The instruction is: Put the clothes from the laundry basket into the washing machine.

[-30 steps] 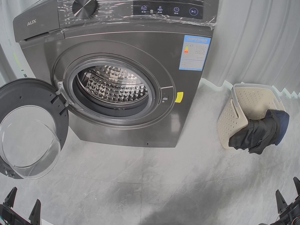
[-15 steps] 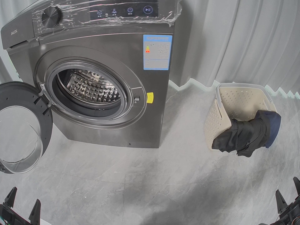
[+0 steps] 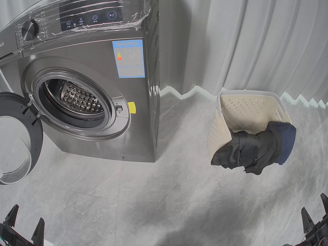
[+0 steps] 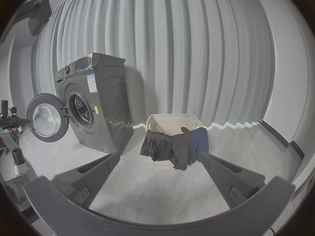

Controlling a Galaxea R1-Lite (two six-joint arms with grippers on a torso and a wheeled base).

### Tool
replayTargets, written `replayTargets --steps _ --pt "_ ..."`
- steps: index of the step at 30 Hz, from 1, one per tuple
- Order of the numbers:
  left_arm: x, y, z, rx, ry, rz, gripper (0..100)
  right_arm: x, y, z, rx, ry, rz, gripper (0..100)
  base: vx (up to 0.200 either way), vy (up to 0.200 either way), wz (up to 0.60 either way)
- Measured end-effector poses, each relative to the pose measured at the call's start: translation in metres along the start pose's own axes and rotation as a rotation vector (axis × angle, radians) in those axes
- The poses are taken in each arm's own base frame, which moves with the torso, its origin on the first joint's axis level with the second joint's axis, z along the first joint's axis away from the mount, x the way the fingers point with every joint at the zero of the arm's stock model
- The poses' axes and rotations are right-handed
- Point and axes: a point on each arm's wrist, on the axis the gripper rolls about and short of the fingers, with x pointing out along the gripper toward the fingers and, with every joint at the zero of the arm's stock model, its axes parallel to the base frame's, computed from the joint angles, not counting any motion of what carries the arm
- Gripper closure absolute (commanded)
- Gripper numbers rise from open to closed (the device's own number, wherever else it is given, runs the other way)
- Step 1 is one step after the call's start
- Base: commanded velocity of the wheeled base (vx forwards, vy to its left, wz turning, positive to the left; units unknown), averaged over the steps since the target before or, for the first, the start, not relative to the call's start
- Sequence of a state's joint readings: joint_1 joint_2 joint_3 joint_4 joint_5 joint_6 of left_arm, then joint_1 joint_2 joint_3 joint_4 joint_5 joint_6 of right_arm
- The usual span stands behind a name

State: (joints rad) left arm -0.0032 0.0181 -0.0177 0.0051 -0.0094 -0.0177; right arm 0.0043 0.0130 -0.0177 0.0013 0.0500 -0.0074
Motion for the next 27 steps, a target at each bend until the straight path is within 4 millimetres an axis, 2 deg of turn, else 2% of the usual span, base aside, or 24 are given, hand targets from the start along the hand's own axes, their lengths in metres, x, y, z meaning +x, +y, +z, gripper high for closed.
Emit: replayTargets --steps 2,20,27 --pt "0.0 0.0 0.0 0.0 0.0 0.0 0 0.0 0.0 0.0 0.0 0.0 0.0 0 0.0 -0.2 0.0" --pt "0.0 0.0 0.0 0.001 0.0 -0.001 0 0.0001 0.0 0.0 0.0 0.002 -0.001 0 0.0 0.0 0.0" --pt "0.0 0.0 0.0 0.001 0.0 0.002 0 0.0001 0.0 0.0 -0.001 0.002 0.0 0 0.0 -0.2 0.0"
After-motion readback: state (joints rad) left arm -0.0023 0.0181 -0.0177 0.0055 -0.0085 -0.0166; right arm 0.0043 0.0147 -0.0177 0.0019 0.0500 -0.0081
